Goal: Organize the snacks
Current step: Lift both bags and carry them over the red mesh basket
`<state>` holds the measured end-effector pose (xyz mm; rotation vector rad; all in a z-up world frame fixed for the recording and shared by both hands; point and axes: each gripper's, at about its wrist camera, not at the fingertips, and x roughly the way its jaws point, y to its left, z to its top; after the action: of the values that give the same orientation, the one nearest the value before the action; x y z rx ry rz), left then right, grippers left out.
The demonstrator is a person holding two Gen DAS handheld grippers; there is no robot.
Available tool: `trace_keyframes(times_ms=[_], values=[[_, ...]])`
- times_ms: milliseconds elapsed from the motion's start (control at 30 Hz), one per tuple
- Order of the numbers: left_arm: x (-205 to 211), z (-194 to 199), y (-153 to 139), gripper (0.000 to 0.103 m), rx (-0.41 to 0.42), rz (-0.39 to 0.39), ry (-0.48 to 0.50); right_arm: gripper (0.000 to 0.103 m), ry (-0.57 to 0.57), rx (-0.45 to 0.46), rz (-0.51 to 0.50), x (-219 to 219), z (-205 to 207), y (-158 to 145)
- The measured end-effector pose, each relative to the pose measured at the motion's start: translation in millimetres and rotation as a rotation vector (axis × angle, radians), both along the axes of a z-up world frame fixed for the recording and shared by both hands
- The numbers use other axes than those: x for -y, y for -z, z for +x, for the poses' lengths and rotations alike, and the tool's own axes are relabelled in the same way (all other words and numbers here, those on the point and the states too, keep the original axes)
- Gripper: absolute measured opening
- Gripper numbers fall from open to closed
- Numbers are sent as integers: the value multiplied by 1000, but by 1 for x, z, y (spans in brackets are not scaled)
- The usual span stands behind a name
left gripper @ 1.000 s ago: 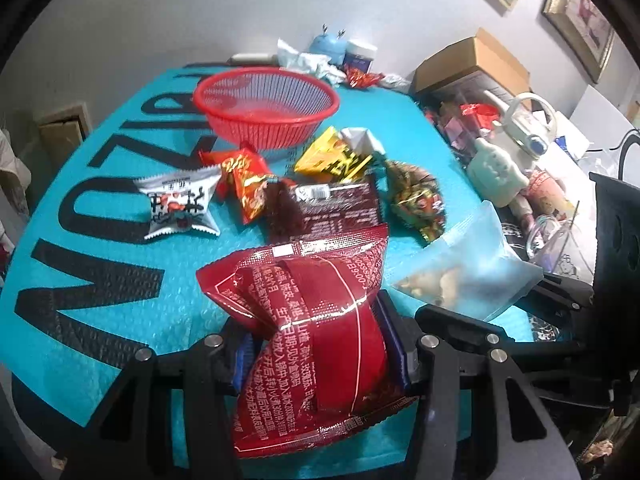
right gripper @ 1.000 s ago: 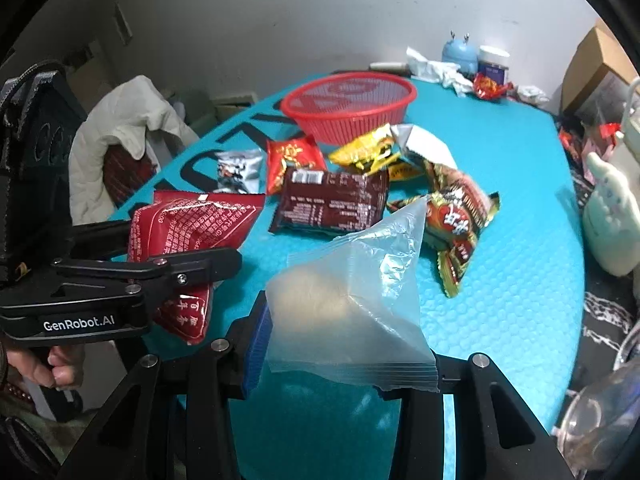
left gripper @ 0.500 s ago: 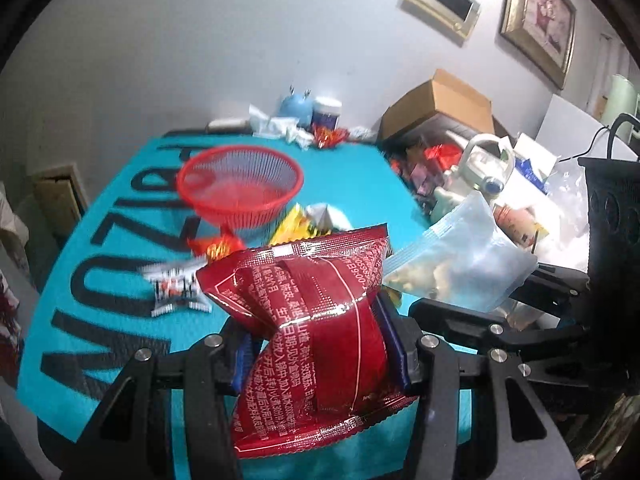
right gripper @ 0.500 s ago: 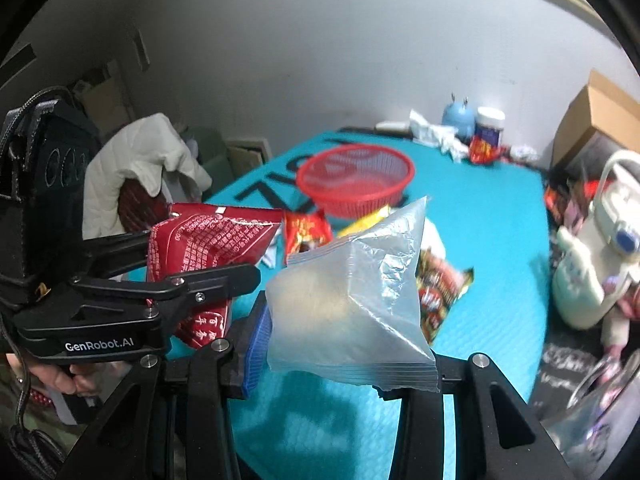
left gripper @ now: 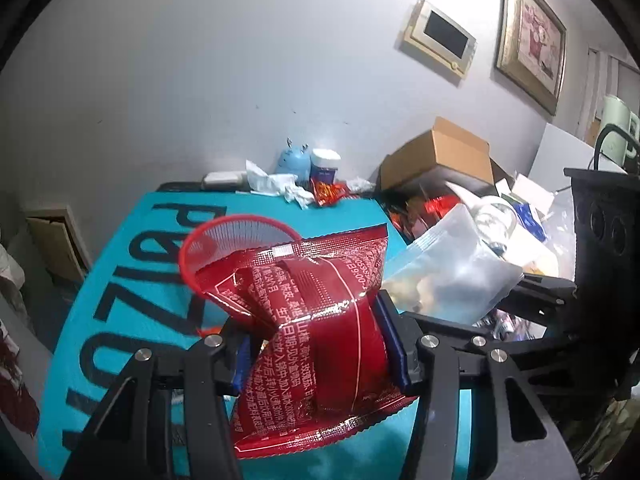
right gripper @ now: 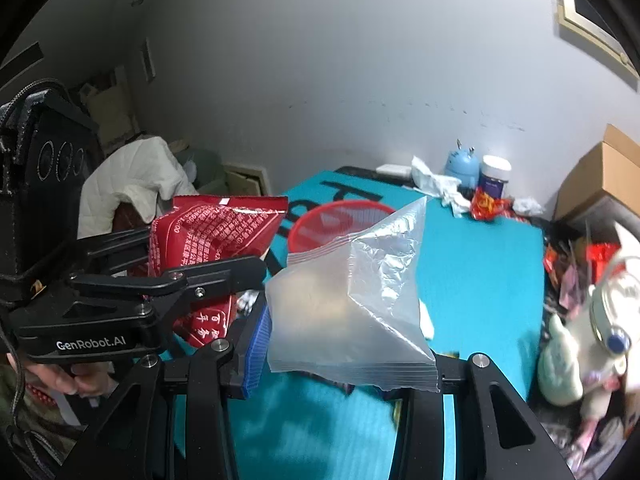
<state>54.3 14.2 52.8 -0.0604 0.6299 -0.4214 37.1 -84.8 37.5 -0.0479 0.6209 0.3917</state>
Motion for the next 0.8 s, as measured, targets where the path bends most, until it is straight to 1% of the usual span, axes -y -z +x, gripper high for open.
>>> trace_keyframes(times_ms=[167, 433, 600, 800], values=[[-9, 28, -1, 51, 9, -2, -12, 41, 4, -7, -1, -3, 34, 2], [-21, 85, -2, 51, 24, -11, -23, 41, 36, 0, -20, -7, 92, 0], [-22, 117, -1, 51, 39, 16, -34, 41, 53, 11, -39, -9, 124, -2], [-21, 155, -1, 51, 51, 51, -42, 41, 38, 13, -74, -14, 161, 1]])
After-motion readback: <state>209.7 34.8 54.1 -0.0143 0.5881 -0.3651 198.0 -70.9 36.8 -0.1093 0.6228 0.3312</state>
